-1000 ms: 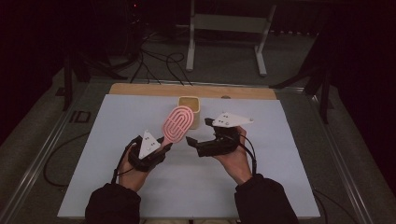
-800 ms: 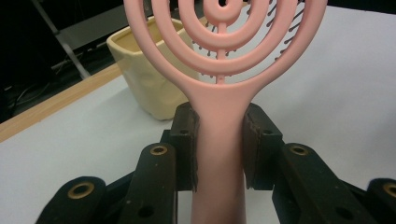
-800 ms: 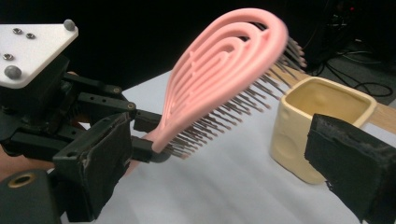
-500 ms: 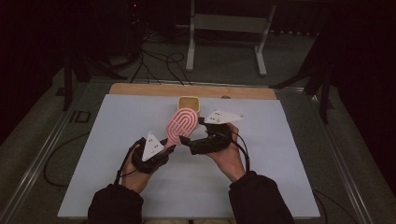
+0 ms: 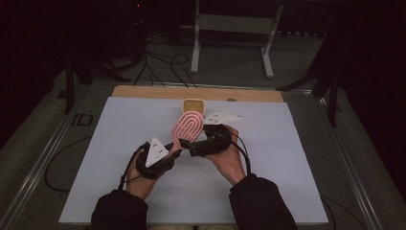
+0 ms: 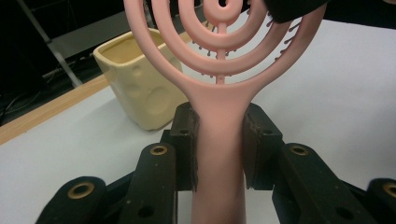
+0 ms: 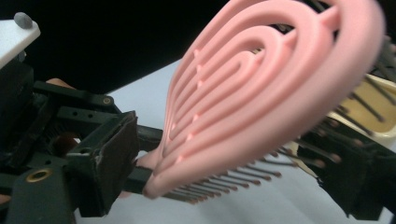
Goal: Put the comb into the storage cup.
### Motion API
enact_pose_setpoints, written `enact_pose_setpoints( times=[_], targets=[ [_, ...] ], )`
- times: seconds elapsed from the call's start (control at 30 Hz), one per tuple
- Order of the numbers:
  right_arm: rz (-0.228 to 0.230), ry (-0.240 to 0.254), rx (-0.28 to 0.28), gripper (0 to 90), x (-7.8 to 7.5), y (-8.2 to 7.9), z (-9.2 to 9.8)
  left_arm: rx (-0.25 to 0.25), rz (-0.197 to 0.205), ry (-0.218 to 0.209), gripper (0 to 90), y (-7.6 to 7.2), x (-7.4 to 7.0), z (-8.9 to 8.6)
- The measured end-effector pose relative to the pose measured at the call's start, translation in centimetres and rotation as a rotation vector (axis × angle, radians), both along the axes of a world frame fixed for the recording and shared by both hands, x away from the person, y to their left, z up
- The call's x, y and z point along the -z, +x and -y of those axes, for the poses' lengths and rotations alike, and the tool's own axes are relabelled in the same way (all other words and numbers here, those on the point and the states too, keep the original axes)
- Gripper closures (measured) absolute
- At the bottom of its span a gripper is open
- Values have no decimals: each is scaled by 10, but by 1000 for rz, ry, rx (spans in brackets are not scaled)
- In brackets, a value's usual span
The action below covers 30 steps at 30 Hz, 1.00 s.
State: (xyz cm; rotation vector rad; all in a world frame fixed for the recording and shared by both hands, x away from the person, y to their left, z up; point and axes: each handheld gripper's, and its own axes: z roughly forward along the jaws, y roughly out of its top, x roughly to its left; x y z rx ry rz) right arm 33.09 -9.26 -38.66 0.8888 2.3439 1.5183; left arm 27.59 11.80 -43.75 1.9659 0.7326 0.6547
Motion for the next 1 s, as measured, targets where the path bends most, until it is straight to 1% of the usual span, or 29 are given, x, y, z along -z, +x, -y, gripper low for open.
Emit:
enact_pose_setpoints(
  times=[0.07,0.1,0.13,0.17,0.2,0.23,0.27,0.3,0.33,0.37,0.4,0.43,0.47,0.5,0.6,0.63,0.73,0.77,0.83,1.0],
  targets=[
    [-1,2,-2,145,0,0,-2,1,4,-6,701,0,0,0],
    [2,4,0,206,0,1,-3,3,7,-7,701,-1,0,1],
    [2,4,0,206,0,1,-3,3,8,-7,701,-1,0,1],
    [-2,5,4,253,0,2,-4,4,12,-10,701,-1,-1,0],
    [-2,5,4,253,0,2,-4,4,12,-10,701,-1,-1,0],
    [-18,15,8,314,1,3,-4,4,16,-12,701,-2,-1,0],
    [-18,15,8,314,1,3,-4,4,16,-12,701,-2,-1,0],
    [-32,29,0,358,1,4,-4,3,15,-13,701,-2,-1,0],
    [-32,29,0,358,1,4,-4,3,15,-13,701,-2,-1,0],
    [-34,29,-6,420,1,4,-6,5,16,-11,701,-2,-1,1],
    [-34,29,-6,420,1,4,-6,5,16,-11,701,-2,-1,1],
    [-27,29,-14,466,1,2,-7,6,17,-10,701,-2,0,1],
    [-27,29,-14,466,1,2,-7,6,17,-10,701,-2,0,1],
    [-30,31,-15,496,1,2,-8,5,17,-11,701,-2,0,1],
    [-33,35,-18,508,1,1,-8,3,18,-12,701,-2,-1,1],
    [-42,38,-24,529,0,1,-9,1,18,-16,701,-2,0,1],
    [-42,41,-25,543,0,0,-9,0,19,-15,701,-2,0,1],
    [-47,39,-28,560,0,0,-10,1,17,-10,701,-1,0,0],
    [-47,34,-29,573,-1,-1,-12,-2,15,-16,701,-1,1,0],
    [-55,35,-30,594,-2,-2,-15,-2,16,-14,702,0,1,-2]
  ],
)
